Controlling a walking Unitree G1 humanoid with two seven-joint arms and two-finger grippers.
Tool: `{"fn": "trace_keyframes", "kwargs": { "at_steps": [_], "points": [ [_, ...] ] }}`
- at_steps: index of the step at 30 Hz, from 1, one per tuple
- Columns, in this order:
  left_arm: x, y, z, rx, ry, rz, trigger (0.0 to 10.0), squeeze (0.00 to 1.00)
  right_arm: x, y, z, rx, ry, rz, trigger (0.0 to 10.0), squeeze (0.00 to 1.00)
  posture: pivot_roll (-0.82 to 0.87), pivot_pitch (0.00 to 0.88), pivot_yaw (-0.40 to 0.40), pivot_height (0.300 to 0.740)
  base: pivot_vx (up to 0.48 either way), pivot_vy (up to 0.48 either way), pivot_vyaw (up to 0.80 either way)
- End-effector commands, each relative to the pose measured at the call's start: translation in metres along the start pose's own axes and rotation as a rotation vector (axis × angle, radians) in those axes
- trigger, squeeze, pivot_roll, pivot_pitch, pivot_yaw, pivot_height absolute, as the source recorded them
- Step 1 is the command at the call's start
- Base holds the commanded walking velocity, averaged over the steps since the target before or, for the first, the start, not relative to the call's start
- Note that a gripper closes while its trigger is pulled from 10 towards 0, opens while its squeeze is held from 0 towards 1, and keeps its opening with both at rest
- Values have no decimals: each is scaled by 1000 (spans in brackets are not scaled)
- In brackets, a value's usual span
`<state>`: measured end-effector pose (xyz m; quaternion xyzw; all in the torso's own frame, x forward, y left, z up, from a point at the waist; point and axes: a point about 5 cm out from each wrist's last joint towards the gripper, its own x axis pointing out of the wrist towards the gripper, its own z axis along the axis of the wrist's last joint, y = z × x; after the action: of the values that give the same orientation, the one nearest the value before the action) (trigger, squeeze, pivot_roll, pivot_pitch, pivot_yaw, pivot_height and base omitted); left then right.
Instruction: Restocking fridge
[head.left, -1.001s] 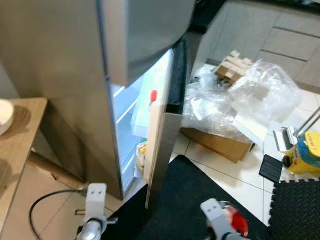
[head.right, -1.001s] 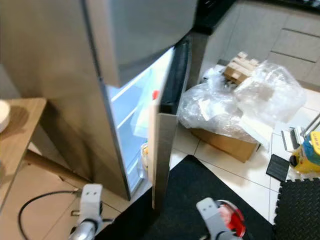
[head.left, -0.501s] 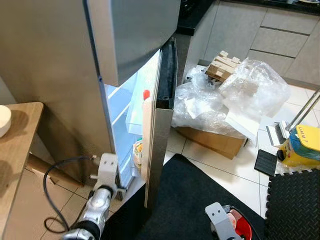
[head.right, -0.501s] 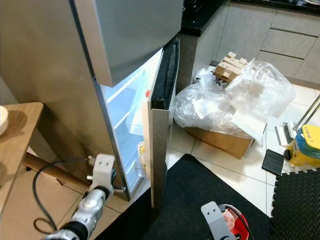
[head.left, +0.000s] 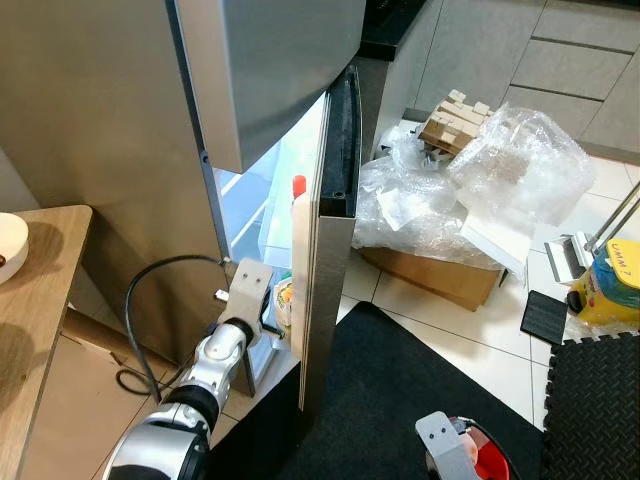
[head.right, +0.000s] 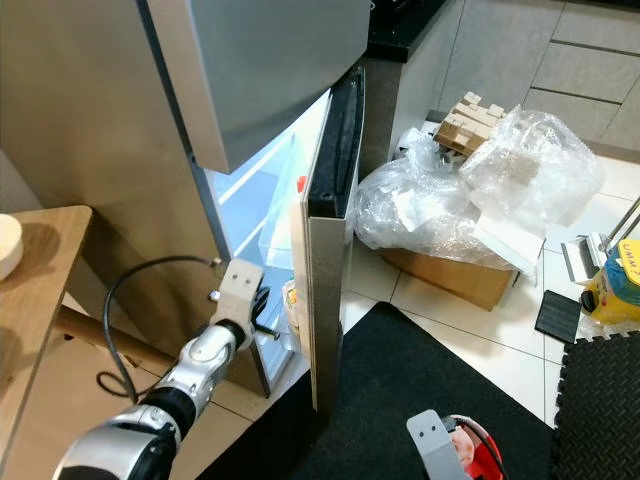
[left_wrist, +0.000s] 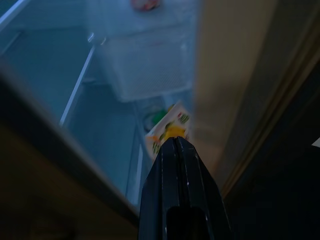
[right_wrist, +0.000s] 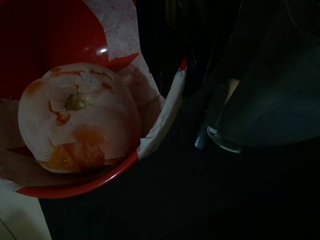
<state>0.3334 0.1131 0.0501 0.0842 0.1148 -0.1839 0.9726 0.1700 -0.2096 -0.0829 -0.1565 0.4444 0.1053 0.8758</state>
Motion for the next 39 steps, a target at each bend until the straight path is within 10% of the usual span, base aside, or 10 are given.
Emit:
{"fn": "trace_keyframes", "kwargs": {
  "at_steps": [1, 21, 31, 39],
  "points": [
    [2, -12, -3, -11, 31, -42, 10000, 0, -1, -4, 0, 18, -22, -26, 10000, 0, -188, 78, 20, 700, 0, 0, 0],
    [23, -95, 43, -16, -68, -418, 10000, 0, -3, -2, -5, 21, -17, -26, 10000, 0, -190, 89, 18, 700, 0, 0, 0],
    [5, -189, 72, -31, -198, -829, 10000, 0, -3, 2, -9, 12, -9, -12, 10000, 0, -192, 94, 23, 700, 0, 0, 0],
    [-1, -193, 65, -30, -202, -890, 10000, 0, -4, 4, -11, 8, -3, -10, 10000, 0, -185, 93, 24, 700, 0, 0, 0]
  ]
}}
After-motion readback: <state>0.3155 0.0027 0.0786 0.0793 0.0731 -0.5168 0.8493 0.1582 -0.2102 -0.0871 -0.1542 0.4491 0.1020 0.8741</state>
